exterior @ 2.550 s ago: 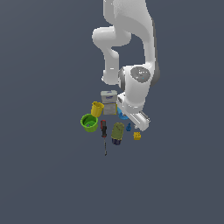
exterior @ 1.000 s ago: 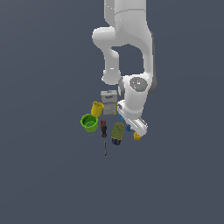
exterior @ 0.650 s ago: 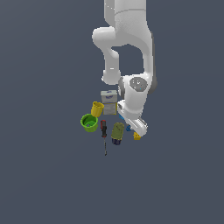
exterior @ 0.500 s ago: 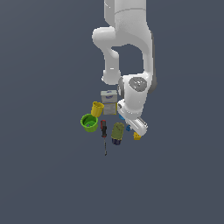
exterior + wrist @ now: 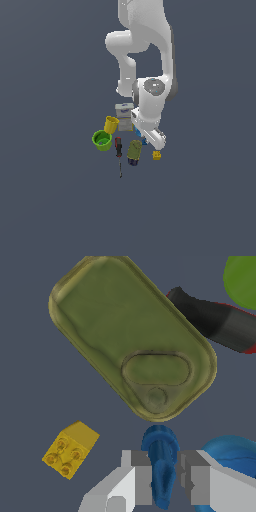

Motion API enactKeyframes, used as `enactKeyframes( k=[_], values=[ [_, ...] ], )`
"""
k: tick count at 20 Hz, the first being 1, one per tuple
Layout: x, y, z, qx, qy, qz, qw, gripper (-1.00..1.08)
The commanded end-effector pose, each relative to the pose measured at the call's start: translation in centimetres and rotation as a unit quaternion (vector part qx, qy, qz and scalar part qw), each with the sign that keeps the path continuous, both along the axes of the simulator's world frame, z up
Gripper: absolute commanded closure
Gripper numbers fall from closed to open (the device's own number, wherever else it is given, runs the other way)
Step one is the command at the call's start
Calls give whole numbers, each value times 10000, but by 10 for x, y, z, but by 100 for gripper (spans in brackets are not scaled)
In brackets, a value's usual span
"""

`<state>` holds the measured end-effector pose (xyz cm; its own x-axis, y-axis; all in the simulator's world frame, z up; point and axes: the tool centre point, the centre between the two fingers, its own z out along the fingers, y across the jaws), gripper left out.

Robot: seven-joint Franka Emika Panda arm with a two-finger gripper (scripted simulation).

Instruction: Pick up a designated object from a clutter of objects.

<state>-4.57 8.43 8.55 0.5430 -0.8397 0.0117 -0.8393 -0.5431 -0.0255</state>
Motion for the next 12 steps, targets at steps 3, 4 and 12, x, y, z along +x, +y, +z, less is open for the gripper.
enactKeyframes(
  k=[3,4,12],
  values=[
    [-8,-13,25,1,7,0,10000,108],
    [-11,-16,31,1,10,1,10000,108],
    [-31,-47,92,7,37,4,10000,108]
  ],
)
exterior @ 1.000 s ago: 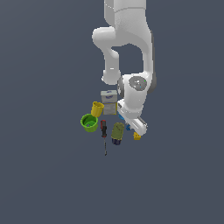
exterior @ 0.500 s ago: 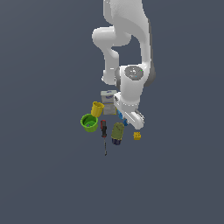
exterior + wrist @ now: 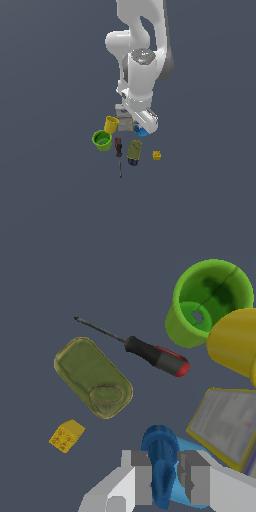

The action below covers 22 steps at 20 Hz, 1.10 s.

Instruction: Pick up a designated object from a clutter of objects.

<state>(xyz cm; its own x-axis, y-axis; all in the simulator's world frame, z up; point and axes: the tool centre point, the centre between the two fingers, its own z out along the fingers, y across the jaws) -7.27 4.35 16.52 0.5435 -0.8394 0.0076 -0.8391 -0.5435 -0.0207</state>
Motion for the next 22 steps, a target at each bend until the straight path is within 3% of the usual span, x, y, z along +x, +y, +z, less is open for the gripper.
enactKeyframes(
  k=[1,22],
  values=[
    [-7,-10,20,3,8,2,10000,108],
    [-60,-100,197,-8,81,4,10000,108]
  ],
)
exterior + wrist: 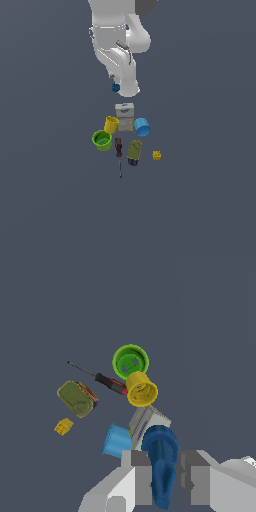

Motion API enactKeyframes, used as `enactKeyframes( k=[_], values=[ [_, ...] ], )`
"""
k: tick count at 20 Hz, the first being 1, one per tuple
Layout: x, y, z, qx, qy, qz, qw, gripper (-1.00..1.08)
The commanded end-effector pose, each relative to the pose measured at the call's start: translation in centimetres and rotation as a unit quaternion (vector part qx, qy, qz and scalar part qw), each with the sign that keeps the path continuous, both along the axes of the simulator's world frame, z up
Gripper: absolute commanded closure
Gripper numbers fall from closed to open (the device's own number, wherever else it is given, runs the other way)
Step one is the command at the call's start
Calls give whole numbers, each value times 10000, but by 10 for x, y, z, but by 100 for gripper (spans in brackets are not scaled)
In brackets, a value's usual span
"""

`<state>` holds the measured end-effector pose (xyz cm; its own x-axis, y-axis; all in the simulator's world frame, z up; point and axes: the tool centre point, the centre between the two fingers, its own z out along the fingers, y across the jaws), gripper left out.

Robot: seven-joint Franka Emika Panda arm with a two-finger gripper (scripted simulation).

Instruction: Pick up a designated object from a clutter of objects.

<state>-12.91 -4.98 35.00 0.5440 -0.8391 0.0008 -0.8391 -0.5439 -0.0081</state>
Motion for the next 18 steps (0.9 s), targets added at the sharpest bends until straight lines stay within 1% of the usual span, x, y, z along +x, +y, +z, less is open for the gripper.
enactKeyframes(
  k=[1,6,10,18],
  values=[
    [-6,-10,20,-3,12,2,10000,108],
    [-13,-26,51,-9,24,3,10000,108],
    [-17,-34,69,-13,31,4,10000,108],
    [-18,-41,82,-17,36,7,10000,108]
  ],
)
